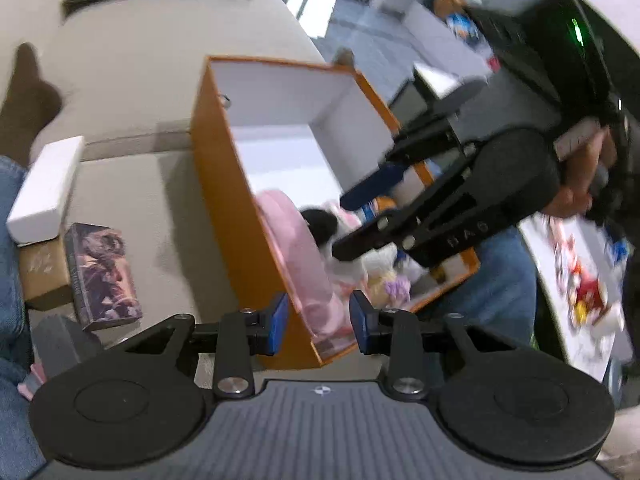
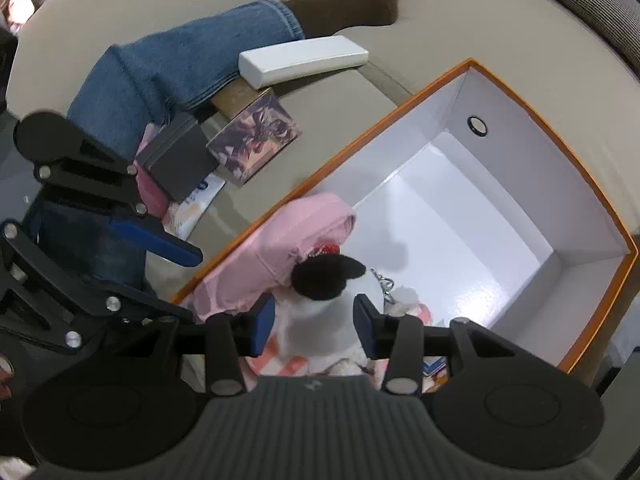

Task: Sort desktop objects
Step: 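Lower the pink bag into the box with the left tool while the right tool releases the dog plush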

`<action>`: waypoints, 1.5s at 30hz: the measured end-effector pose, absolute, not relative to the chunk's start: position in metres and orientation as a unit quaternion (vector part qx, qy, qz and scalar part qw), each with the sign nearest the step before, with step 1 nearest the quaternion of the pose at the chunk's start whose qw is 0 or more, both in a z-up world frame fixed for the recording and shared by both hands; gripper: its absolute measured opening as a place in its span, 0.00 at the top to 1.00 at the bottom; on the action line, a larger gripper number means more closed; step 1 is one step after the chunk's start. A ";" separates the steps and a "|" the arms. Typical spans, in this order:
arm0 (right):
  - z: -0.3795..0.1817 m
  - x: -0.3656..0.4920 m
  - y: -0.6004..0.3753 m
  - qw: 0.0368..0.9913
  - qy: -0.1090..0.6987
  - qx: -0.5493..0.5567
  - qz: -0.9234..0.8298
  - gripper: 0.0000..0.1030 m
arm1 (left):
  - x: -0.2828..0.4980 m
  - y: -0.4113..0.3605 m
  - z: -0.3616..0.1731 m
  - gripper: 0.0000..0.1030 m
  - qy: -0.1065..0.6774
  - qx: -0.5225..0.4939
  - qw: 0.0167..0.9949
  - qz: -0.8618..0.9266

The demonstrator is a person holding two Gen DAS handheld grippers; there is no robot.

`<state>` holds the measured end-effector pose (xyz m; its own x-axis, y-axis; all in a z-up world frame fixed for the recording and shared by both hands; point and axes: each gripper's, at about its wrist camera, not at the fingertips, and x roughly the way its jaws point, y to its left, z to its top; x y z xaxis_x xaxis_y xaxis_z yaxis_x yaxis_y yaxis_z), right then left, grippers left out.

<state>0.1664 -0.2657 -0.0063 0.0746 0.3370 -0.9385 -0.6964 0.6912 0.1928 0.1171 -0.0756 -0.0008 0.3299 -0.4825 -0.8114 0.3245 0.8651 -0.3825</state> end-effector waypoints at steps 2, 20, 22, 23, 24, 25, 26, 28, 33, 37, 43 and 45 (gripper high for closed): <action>-0.002 0.167 -0.262 0.721 0.572 -0.146 0.364 0.56 | 0.115 -0.066 0.002 0.64 0.514 -0.085 0.819 -0.241; -0.046 0.165 -0.218 0.699 0.598 -0.166 0.355 0.64 | 0.140 -0.065 -0.048 0.75 0.551 -0.096 0.791 -0.249; -0.046 0.164 -0.214 0.701 0.597 -0.175 0.349 0.64 | 0.141 -0.061 -0.048 0.75 0.552 -0.109 0.786 -0.256; -0.044 0.164 -0.212 0.702 0.596 -0.180 0.346 0.64 | 0.142 -0.060 -0.048 0.75 0.552 -0.113 0.785 -0.256; -0.039 0.163 -0.211 0.704 0.593 -0.186 0.343 0.64 | 0.144 -0.060 -0.046 0.75 0.552 -0.113 0.786 -0.256; -0.033 0.162 -0.212 0.708 0.589 -0.191 0.341 0.64 | 0.144 -0.060 -0.043 0.75 0.551 -0.110 0.786 -0.257; -0.026 0.161 -0.213 0.712 0.583 -0.197 0.338 0.64 | 0.144 -0.060 -0.040 0.75 0.548 -0.106 0.788 -0.258; -0.016 0.157 -0.219 0.721 0.573 -0.203 0.332 0.63 | 0.144 -0.063 -0.036 0.75 0.543 -0.095 0.795 -0.254; -0.014 0.149 -0.249 0.739 0.579 -0.189 0.289 0.62 | 0.148 -0.069 -0.046 0.75 0.558 -0.092 0.787 -0.246; -0.024 0.139 -0.274 0.745 0.596 -0.156 0.255 0.63 | 0.145 -0.070 -0.047 0.75 0.556 -0.087 0.790 -0.244; -0.041 0.116 -0.300 0.738 0.629 -0.113 0.217 0.69 | 0.145 -0.070 -0.050 0.78 0.557 -0.089 0.788 -0.245; -0.049 0.111 -0.306 0.731 0.642 -0.099 0.209 0.74 | 0.145 -0.072 -0.051 0.78 0.561 -0.083 0.787 -0.244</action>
<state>0.1106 -0.3056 -0.0485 0.0893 0.1783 -0.9799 -0.4334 0.8928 0.1229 0.1447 -0.0719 -0.0513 0.2525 -0.4770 -0.8419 0.2904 0.8673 -0.4043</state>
